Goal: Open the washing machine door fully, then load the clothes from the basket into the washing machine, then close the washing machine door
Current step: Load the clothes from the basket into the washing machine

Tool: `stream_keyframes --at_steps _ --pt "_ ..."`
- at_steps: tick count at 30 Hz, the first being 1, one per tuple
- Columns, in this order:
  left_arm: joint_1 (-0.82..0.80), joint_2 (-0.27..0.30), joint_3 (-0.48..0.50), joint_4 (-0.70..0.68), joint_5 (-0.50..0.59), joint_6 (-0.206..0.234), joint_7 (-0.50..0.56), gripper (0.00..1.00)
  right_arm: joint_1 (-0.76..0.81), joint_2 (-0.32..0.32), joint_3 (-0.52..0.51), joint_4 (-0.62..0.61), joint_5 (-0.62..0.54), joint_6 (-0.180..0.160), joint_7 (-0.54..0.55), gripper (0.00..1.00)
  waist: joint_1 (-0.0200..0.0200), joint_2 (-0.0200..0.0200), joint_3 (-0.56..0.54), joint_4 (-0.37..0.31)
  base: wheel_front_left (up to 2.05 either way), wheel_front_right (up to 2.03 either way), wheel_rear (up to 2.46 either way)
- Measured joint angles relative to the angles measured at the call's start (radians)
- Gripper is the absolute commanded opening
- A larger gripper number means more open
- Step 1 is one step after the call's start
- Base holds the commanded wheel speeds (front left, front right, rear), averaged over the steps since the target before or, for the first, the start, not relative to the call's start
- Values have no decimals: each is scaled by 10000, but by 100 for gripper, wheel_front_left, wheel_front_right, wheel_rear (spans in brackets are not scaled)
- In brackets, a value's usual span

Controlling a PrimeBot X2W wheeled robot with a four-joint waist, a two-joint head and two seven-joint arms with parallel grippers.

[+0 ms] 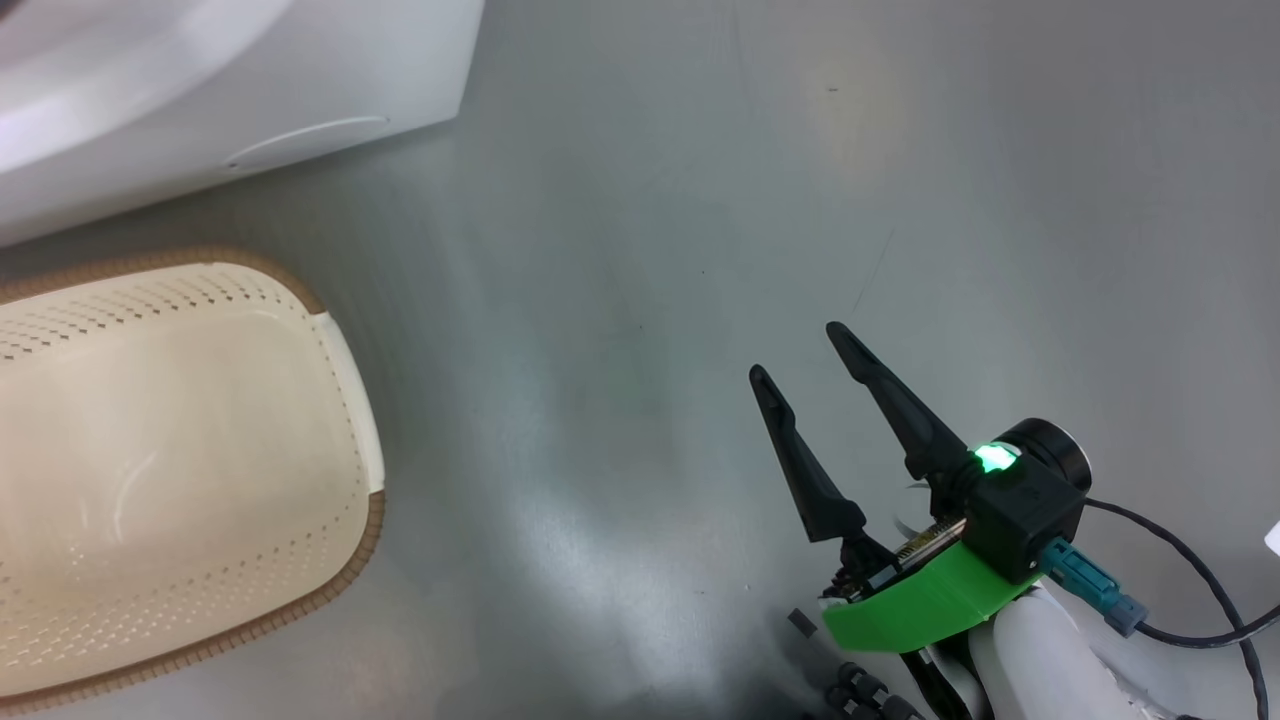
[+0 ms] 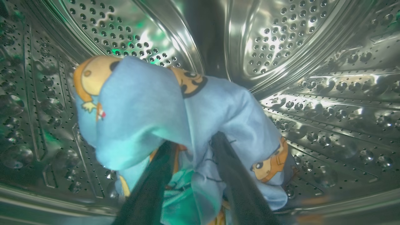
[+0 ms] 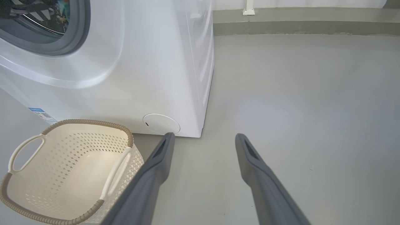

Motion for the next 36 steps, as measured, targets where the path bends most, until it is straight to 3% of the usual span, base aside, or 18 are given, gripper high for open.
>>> stream_keyframes --at_steps 15,36 --pt "-61 -178 -151 546 -69 163 374 100 22 4 -29 2 0 0 0 100 0 -1 -189 47 0 0 0" --pt "-16 -677 -180 966 -656 171 -479 100 -24 2 -155 71 0 0 0 100 0 0 -616 621 0 0 0"
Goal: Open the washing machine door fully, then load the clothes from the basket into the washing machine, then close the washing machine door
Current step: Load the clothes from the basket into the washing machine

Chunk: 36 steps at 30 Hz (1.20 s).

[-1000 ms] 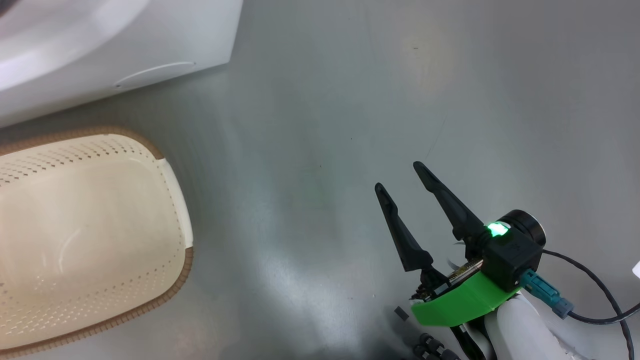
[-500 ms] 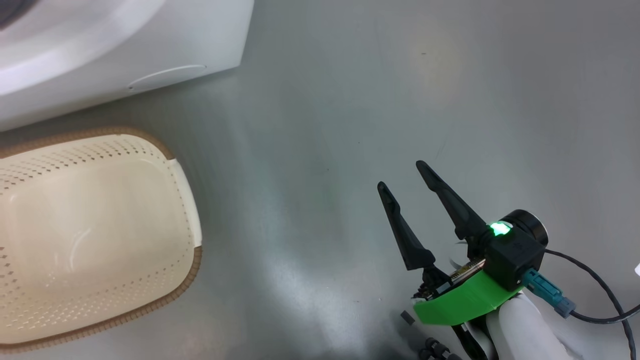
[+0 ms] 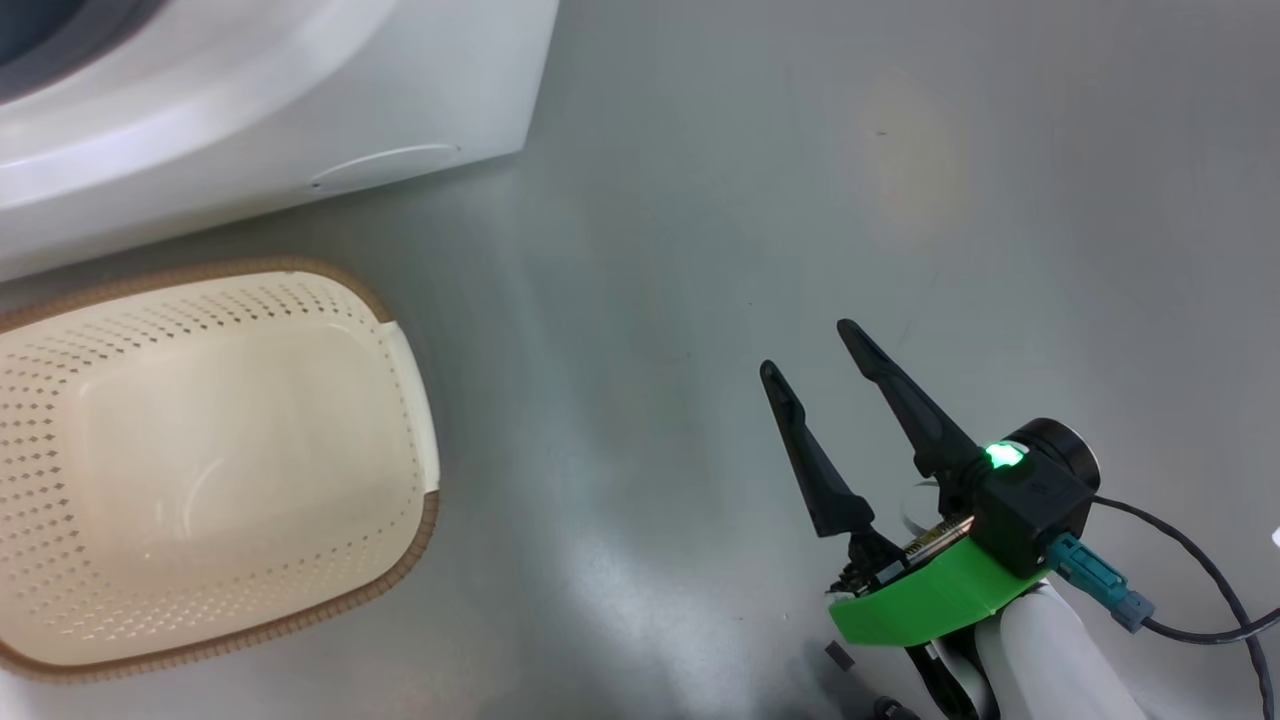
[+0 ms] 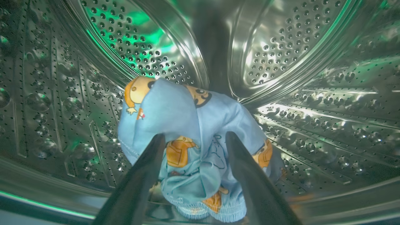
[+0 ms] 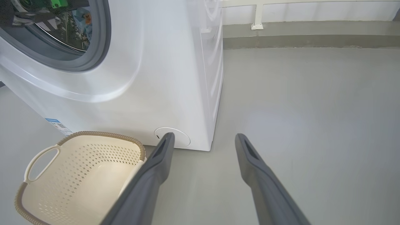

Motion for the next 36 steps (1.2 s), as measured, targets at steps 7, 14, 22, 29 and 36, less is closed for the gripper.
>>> stream_keyframes --at_steps 7,14,22,29,36 --pt "314 -178 0 123 -234 -107 -391 100 -100 -2 -138 36 0 0 0 100 1 0 -234 205 0 0 0" --pt "970 -426 19 217 -462 -313 -692 100 -164 -8 -299 65 10 0 0 100 0 0 -635 442 0 0 0" --pt "2022 -890 67 -23 -796 -537 -825 100 -143 -42 -591 96 42 0 0 100 0 0 -1227 779 0 0 0" --pt "3285 -1250 157 -1425 -936 -690 -859 100 -110 -117 -911 115 42 0 0 100 0 0 -1677 1140 0 0 0" --pt "5336 -1829 98 -3020 -936 -1068 -859 100 146 -163 -1204 148 100 0 0 100 1 0 -2271 1400 0 0 0"
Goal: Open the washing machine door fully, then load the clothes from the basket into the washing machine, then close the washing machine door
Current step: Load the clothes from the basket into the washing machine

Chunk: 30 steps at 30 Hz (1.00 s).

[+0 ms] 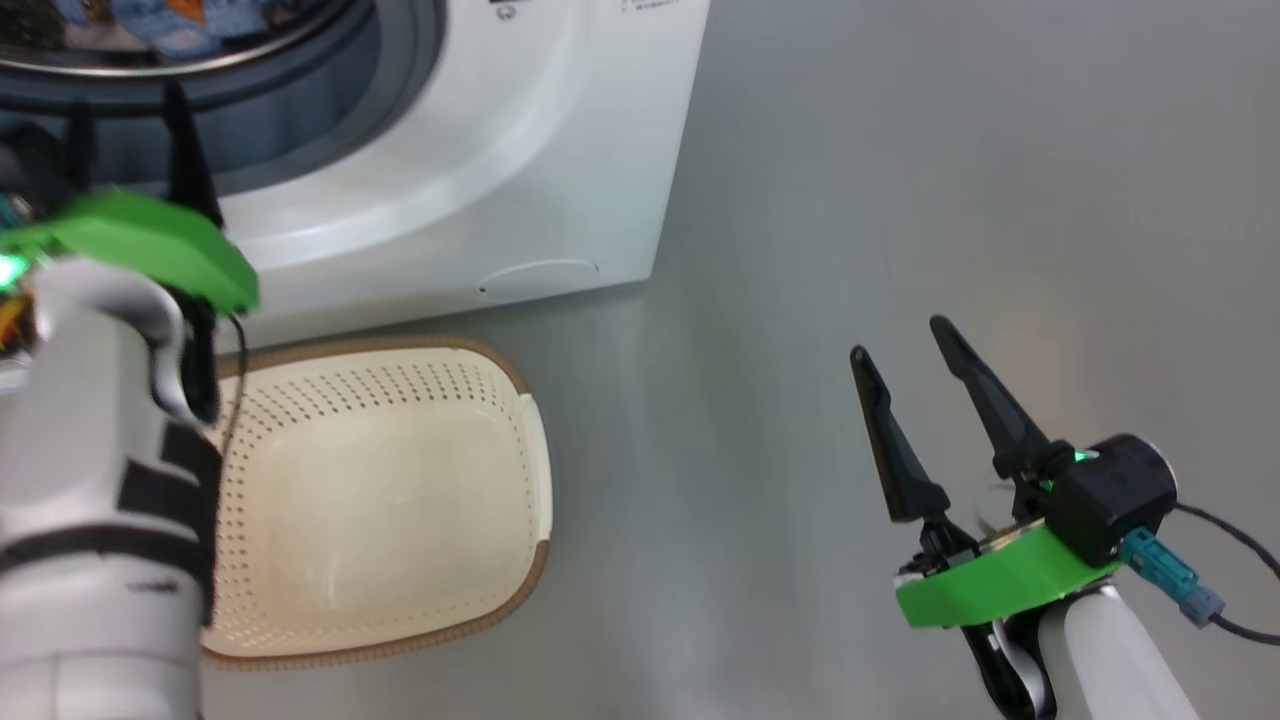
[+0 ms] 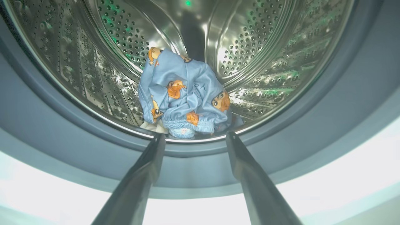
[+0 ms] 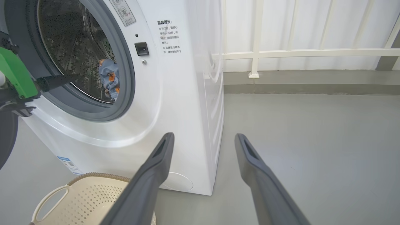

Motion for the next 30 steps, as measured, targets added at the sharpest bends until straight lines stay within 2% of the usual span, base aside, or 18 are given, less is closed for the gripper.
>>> stream_keyframes --at_steps 13,30 --pt "3921 -709 -163 -2592 17 -180 2 100 914 -201 -207 127 171 0 0 100 0 0 -1496 327 0 0 0" --pt "7213 -828 -543 -5149 -153 -251 2 100 1524 -345 -336 157 230 0 0 100 -1 0 -2493 545 0 0 0"
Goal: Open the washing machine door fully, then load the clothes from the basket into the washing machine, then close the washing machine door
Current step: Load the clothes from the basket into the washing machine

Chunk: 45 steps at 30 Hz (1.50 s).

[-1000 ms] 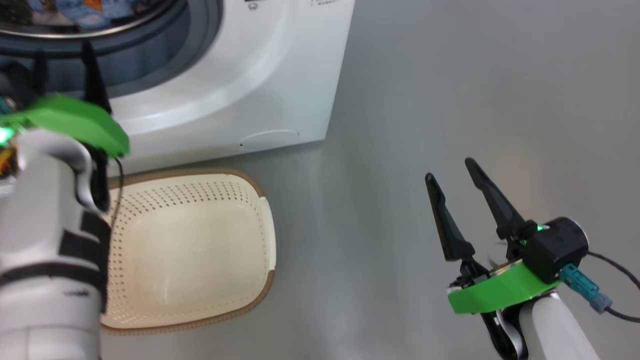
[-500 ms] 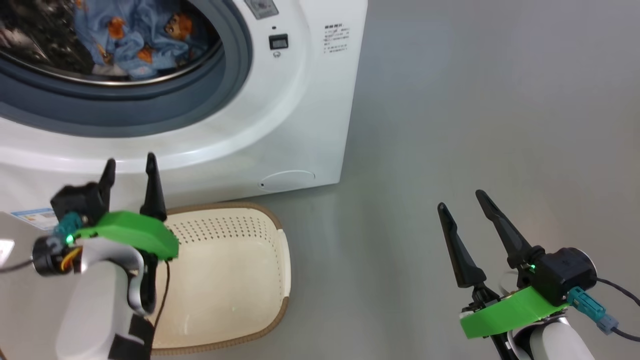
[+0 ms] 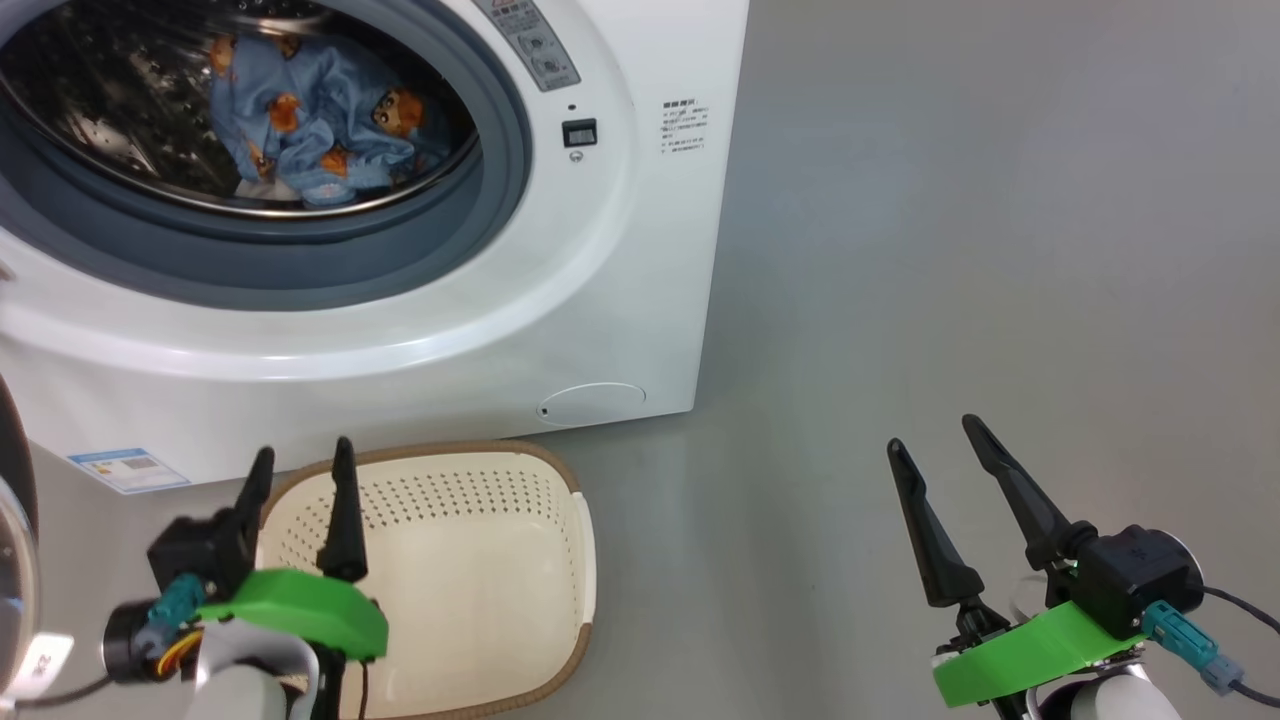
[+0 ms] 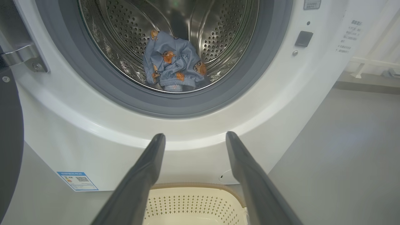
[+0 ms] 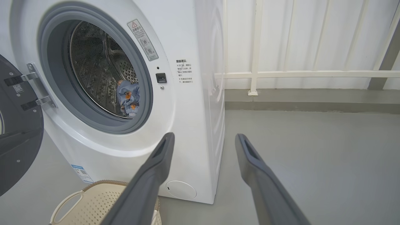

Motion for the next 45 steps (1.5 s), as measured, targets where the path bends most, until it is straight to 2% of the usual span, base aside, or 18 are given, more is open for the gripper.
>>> stream_keyframes --at_steps 17,24,45 --pt "2323 12 144 -1979 -182 105 0 100 309 -127 19 48 29 0 0 100 0 0 -472 -30 0 0 0" --pt "3096 25 502 -2637 -169 151 0 100 497 -194 42 82 44 0 0 100 0 0 -859 -177 0 0 0" --pt "4108 50 811 -3361 -433 449 0 100 891 -282 -100 31 291 0 0 100 0 0 -1357 -659 0 0 0"
